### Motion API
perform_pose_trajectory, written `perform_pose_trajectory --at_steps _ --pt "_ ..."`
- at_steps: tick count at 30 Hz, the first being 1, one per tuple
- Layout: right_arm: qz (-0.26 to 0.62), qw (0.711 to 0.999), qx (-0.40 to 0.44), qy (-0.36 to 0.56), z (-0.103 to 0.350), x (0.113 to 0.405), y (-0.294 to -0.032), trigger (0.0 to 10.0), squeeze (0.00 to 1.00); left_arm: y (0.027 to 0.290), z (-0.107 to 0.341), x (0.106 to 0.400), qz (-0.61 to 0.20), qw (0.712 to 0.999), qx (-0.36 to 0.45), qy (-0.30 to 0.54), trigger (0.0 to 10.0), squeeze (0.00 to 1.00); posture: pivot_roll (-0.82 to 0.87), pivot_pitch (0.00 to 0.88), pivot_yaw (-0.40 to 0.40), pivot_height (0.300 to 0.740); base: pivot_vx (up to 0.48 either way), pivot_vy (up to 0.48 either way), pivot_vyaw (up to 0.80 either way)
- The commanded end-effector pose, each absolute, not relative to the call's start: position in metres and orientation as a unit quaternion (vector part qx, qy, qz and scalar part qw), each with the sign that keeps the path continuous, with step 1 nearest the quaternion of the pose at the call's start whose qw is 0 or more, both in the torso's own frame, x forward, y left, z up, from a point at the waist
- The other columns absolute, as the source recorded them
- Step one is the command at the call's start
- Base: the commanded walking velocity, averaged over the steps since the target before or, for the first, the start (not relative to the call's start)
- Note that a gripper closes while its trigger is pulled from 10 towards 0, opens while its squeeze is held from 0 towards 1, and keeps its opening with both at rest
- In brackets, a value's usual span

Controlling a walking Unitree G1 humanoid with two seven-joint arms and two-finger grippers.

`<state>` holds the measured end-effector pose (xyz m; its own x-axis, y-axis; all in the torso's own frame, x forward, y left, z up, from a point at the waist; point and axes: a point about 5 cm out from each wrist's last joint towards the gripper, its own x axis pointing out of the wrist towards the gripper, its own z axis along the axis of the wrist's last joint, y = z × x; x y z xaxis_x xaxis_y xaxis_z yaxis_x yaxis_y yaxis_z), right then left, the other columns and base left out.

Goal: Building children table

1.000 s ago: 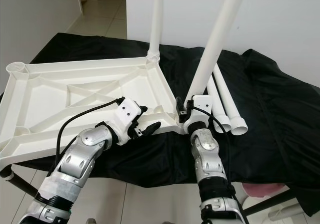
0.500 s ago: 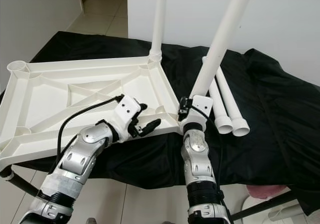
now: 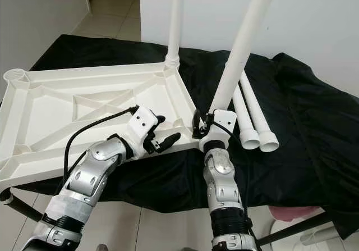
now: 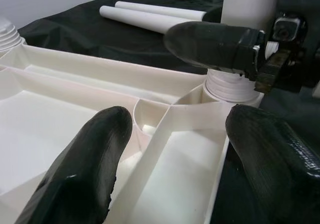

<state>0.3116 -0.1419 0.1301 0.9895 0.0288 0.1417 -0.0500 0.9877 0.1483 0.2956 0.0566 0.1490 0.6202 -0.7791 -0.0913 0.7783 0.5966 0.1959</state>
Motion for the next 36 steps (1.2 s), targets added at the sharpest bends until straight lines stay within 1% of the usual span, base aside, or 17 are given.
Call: perform_pose_trajectory --at_steps 1,4,5,10,11,13,14,16,17,19,20,22,25,29,36 --pt "0.025 0.994 0.079 -0.072 0.129 0.312 -0.144 10.0 1.0 0.06 0.15 0.297 -0.396 0.912 0.109 -0.005 10.0 0.0 0.02 0.0 -0.082 0.74 0.0 0.0 0.0" --pt "0.036 0.994 0.073 -0.072 0.129 0.312 -0.148 10.0 1.0 0.06 0.15 0.297 -0.396 0.912 0.109 -0.005 10.0 0.0 0.02 0.0 -0.083 0.74 0.0 0.0 0.0" --pt "0.053 0.994 0.064 -0.072 0.128 0.313 -0.152 10.0 0.0 0.06 0.15 0.297 -0.396 0.912 0.109 -0.005 10.0 0.0 0.02 0.0 -0.083 0.74 0.0 0.0 0.0" --pt "0.079 0.993 0.046 -0.072 0.128 0.313 -0.158 10.0 0.0 0.06 0.151 0.297 -0.396 0.912 0.109 -0.006 10.0 0.0 0.02 0.0 -0.083 0.74 0.0 0.0 0.0" --pt "0.111 0.991 0.027 -0.073 0.127 0.313 -0.16 10.0 0.0 0.059 0.151 0.296 -0.398 0.911 0.109 -0.006 10.0 0.0 0.01 0.0 -0.081 0.74 0.0 0.0 0.0" --pt "0.111 0.991 0.027 -0.073 0.127 0.313 -0.16 10.0 0.0 0.059 0.151 0.296 -0.398 0.911 0.109 -0.006 10.0 0.0 0.01 0.0 -0.081 0.74 0.0 0.0 0.0" --pt "0.132 0.988 0.015 -0.073 0.127 0.314 -0.161 10.0 0.0 0.059 0.15 0.296 -0.399 0.911 0.109 -0.006 10.0 0.0 0.01 0.0 -0.081 0.74 0.0 0.0 0.0" --pt "0.206 0.976 -0.021 -0.063 0.124 0.314 -0.165 10.0 0.0 0.056 0.152 0.297 -0.402 0.909 0.108 -0.008 10.0 0.0 0.01 0.0 -0.072 0.74 0.0 0.0 0.0" --pt "0.206 0.976 -0.021 -0.063 0.124 0.314 -0.165 10.0 0.0 0.056 0.152 0.297 -0.402 0.909 0.108 -0.008 10.0 0.0 0.01 0.0 -0.072 0.74 0.0 0.0 0.0" --pt "0.247 0.967 -0.038 -0.054 0.122 0.316 -0.169 10.0 0.0 0.054 0.153 0.297 -0.405 0.908 0.107 -0.01 10.0 0.0 0.0 0.0 -0.069 0.74 0.0 0.0 0.0" --pt "0.247 0.967 -0.038 -0.054 0.122 0.316 -0.169 10.0 0.0 0.054 0.153 0.297 -0.405 0.908 0.107 -0.01 10.0 0.0 0.0 0.0 -0.069 0.74 0.0 0.0 0.0" --pt "0.278 0.958 -0.046 -0.043 0.122 0.317 -0.171 10.0 0.0 0.052 0.152 0.297 -0.408 0.907 0.108 -0.01 10.0 0.0 0.0 0.0 -0.064 0.74 0.0 0.0 0.0" --pt "0.288 0.955 -0.055 -0.043 0.123 0.319 -0.172 10.0 0.0 0.052 0.152 0.297 -0.409 0.906 0.108 -0.01 10.0 0.0 0.0 0.0 -0.062 0.74 0.0 0.0 0.0" --pt "0.323 0.942 -0.085 -0.032 0.124 0.324 -0.176 10.0 0.0 0.051 0.154 0.298 -0.41 0.905 0.109 -0.012 10.0 0.0 0.0 0.0 -0.063 0.74 0.0 0.0 0.0" --pt "0.337 0.937 -0.087 -0.024 0.126 0.331 -0.181 10.0 0.0 0.05 0.153 0.297 -0.411 0.905 0.108 -0.011 10.0 0.0 0.0 0.0 -0.063 0.74 0.0 0.0 0.0"
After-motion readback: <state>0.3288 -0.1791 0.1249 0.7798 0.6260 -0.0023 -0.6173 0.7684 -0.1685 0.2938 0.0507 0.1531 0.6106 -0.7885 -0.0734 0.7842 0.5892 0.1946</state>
